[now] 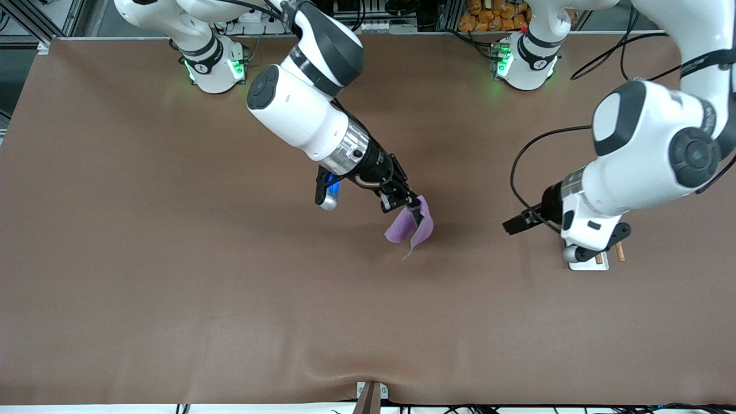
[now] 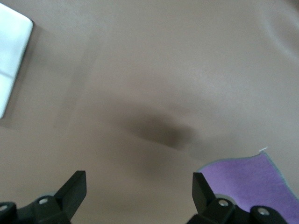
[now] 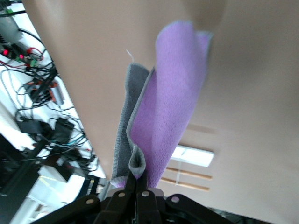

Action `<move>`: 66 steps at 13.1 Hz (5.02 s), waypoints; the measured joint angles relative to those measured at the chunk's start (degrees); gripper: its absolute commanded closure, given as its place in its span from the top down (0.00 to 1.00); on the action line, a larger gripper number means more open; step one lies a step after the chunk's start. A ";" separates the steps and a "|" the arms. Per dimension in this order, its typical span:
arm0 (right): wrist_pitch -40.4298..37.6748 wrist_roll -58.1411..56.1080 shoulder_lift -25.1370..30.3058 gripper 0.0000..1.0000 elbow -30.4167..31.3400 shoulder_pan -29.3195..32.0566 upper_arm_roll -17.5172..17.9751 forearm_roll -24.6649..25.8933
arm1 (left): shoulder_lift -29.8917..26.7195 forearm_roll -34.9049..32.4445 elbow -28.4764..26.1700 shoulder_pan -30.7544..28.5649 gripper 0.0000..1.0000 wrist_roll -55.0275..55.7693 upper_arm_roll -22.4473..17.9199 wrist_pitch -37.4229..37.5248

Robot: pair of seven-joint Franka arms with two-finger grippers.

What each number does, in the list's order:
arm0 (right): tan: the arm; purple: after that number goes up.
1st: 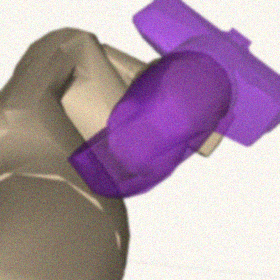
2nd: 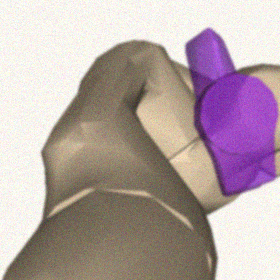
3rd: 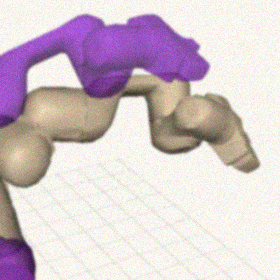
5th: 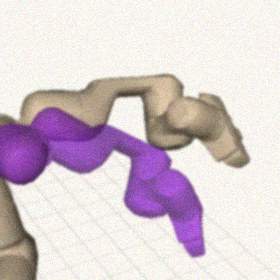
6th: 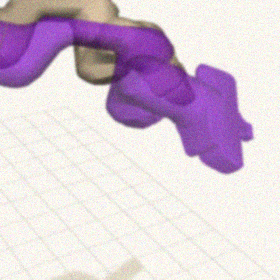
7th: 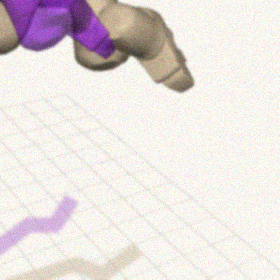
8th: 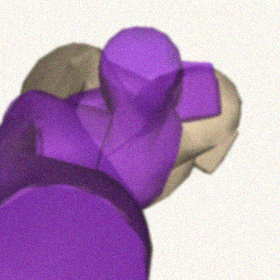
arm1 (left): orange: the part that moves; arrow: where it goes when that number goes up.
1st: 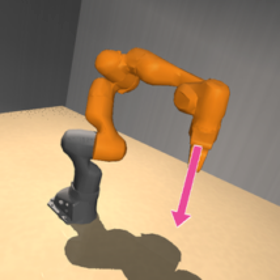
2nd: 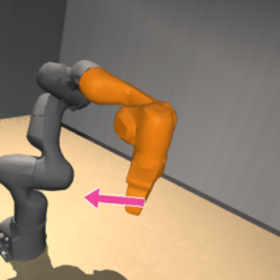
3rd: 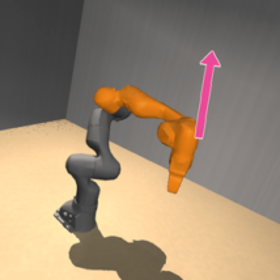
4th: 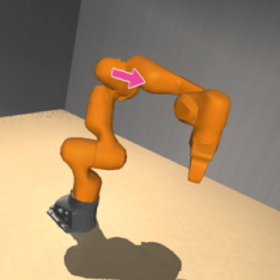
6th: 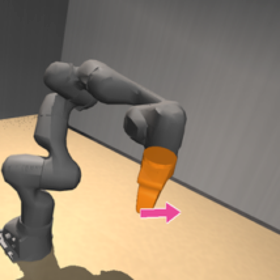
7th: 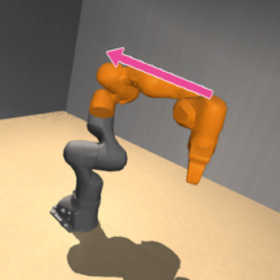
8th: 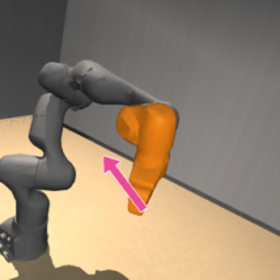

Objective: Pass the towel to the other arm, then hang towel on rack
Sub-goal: 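Carry the towel to center while the left gripper reaches toward it, then move the open left gripper onto the hanging towel edge, then close the left gripper on the towel edge beside the right gripper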

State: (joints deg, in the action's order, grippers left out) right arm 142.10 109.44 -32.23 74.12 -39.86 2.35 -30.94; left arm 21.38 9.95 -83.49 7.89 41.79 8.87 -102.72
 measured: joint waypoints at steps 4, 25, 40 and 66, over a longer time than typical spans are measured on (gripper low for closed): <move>3.18 5.20 -0.98 0.00 -0.50 -0.30 -0.01 -1.20 | 3.82 1.21 2.59 1.52 1.00 3.93 0.01 -2.86; 6.05 8.48 -4.50 0.00 -4.75 -1.28 -0.05 -1.45 | 9.35 11.65 6.11 5.03 1.00 16.45 0.02 -17.34; 5.54 -9.15 -4.62 0.00 -4.75 -2.64 -0.12 3.15 | 10.38 11.65 6.92 6.05 1.00 16.45 -0.21 -19.86; -7.01 -45.34 -4.66 0.00 -6.86 -3.20 -1.43 5.50 | 11.92 8.97 4.71 7.38 0.74 21.27 -0.23 -7.28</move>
State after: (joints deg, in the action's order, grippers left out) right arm 135.09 64.10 -36.89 67.26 -43.07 0.92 -25.44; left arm 33.30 18.91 -78.78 15.27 63.06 8.64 -110.00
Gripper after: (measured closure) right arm 0.982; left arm 0.233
